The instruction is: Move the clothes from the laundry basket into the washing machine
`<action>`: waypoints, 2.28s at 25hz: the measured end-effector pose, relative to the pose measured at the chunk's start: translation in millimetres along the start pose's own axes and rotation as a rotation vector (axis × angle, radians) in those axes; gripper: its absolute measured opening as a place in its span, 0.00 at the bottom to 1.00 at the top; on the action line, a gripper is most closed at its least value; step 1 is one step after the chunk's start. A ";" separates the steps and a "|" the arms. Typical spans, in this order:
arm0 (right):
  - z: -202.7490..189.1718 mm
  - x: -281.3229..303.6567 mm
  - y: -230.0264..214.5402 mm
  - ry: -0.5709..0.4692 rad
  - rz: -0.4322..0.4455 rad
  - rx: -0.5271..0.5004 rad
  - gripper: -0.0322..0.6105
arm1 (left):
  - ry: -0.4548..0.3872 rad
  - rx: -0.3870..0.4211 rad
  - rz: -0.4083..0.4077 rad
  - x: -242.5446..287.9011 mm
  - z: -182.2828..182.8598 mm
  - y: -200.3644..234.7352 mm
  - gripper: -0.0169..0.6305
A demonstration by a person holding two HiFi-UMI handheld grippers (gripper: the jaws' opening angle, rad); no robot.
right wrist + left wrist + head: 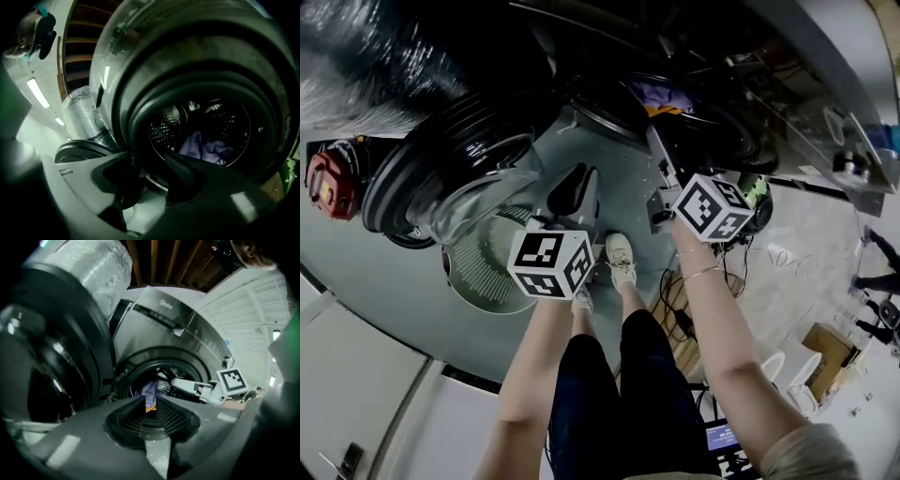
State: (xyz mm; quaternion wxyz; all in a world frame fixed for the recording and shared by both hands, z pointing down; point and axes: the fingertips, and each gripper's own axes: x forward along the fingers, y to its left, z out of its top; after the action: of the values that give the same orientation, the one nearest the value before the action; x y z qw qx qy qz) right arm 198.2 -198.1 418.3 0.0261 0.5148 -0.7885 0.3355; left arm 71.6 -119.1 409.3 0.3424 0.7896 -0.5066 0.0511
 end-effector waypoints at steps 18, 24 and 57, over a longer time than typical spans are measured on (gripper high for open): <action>96.6 -168.0 214.7 0.002 0.210 -0.202 0.09 | -0.023 0.211 -0.190 -174.6 127.4 -102.1 0.03; 124.0 -211.1 277.4 -0.044 0.274 -0.303 0.09 | -0.083 0.268 -0.175 -220.3 172.3 -133.3 0.03; 172.1 -290.4 354.4 -0.115 0.490 -0.440 0.09 | -0.255 0.308 -0.009 -300.0 212.5 -195.9 0.03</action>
State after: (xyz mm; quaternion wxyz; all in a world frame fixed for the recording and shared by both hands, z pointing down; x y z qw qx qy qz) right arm 92.8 23.7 -5.1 0.0105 0.3102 -0.9425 0.1239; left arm 34.2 33.9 23.6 0.1508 0.8349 -0.5287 0.0264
